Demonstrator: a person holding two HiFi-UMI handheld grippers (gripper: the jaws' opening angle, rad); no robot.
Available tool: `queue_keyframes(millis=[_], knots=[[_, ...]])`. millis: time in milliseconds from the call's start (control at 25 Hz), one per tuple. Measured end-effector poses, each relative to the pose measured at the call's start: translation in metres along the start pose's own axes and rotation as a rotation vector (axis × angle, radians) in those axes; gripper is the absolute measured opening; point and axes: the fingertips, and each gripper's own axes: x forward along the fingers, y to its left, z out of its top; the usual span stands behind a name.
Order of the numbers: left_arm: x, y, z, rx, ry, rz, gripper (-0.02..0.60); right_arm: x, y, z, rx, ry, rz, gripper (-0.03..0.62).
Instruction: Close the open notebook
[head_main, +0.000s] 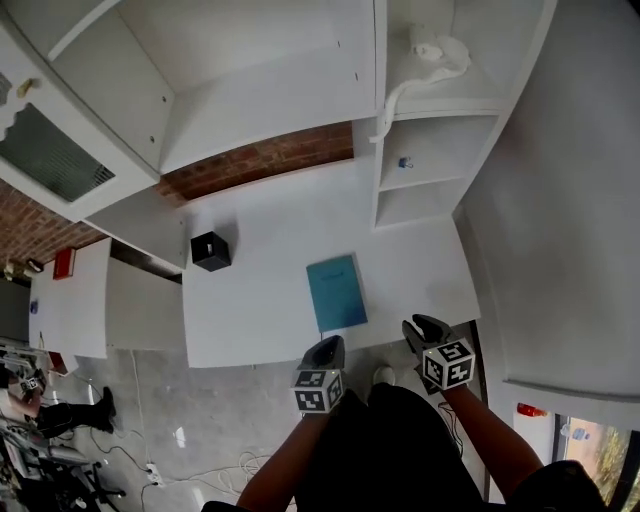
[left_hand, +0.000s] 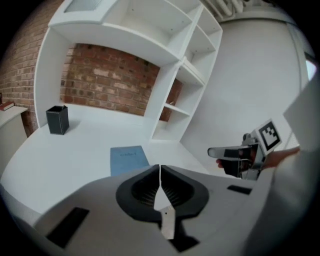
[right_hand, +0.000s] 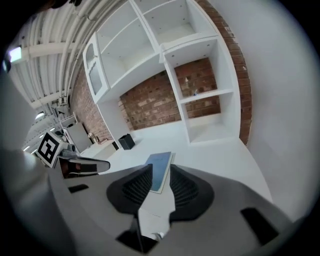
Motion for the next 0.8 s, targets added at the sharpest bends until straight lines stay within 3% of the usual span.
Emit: queue_keyframes(millis=[200, 320, 520, 640, 800], knots=[[-0.088, 0.012, 0.058, -0.036, -0.231, -0.056, 0.012, -0.043, 0.024, 0.05, -0.019, -0.092, -0.041, 0.029], [-0.126, 0.034, 0.082, -0.042, -0.331, -0.01, 0.012, -0.059, 0.035, 0.077, -0.043, -0.148, -0.078, 0.015], [-0.164, 0.057, 0.114, -0.008, -0.437, 0.027, 0.012, -0.075, 0.066, 0.127, -0.007, -0.251, -0.055, 0.0], [-0.18, 0.066, 0.128, 0.023, -0.474, 0.046, 0.013, -0.077, 0.085, 0.152, -0.044, -0.313, -0.05, 0.0], [-0.197, 0.078, 0.131, 0.048, -0.487, 0.073, 0.014, -0.072, 0.096, 0.157, -0.077, -0.337, -0.096, 0.0]])
